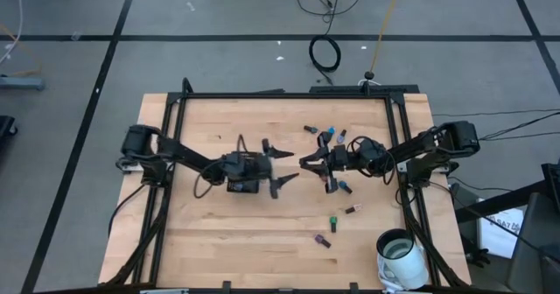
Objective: Pick & Place Nail Polish
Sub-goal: Put the white nail polish into the basket
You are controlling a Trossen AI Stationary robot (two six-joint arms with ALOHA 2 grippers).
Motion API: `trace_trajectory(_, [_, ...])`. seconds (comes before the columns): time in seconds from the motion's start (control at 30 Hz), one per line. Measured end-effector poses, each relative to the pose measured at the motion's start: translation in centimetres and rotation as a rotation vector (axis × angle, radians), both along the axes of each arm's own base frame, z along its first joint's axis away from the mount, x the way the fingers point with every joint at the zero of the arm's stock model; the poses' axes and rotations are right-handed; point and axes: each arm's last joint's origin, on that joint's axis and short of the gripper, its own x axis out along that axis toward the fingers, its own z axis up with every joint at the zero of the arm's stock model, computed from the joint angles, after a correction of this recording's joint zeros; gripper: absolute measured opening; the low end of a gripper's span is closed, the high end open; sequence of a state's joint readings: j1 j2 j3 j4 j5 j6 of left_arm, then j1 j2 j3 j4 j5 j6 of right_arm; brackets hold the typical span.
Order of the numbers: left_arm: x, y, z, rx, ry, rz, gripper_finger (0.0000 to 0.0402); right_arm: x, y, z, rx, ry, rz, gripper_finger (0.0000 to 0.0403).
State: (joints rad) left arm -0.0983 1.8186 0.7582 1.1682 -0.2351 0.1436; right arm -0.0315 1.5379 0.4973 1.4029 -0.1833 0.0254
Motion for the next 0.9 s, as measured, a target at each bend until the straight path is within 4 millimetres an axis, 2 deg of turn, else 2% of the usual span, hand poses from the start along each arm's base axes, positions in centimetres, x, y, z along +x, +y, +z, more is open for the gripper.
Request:
trace_trajectory(0.23, [3.0,0.0,0.5,0.008,-0.041,0.007,0.0305,0.0,0.0,0.0,0.000,0.003,0.004,0.0049])
trace_trajectory(0.63, [3.8,0.8,0.8,-0.023,-0.024,-0.038,0.0302,0.0,0.1,0.0,-0.010,0.002,0.029,0.0049])
trace_trajectory(0.73, [3.8,0.7,0.8,-0.007,-0.023,-0.042,0.0279,0.0,0.1,0.0,-0.010,0.003,0.028,0.0049])
trace_trajectory(0.9, [3.8,0.6,0.9,-0.009,-0.026,-0.081,0.0202,0.0,0.1,0.0,-0.011,0.007,0.028,0.0049])
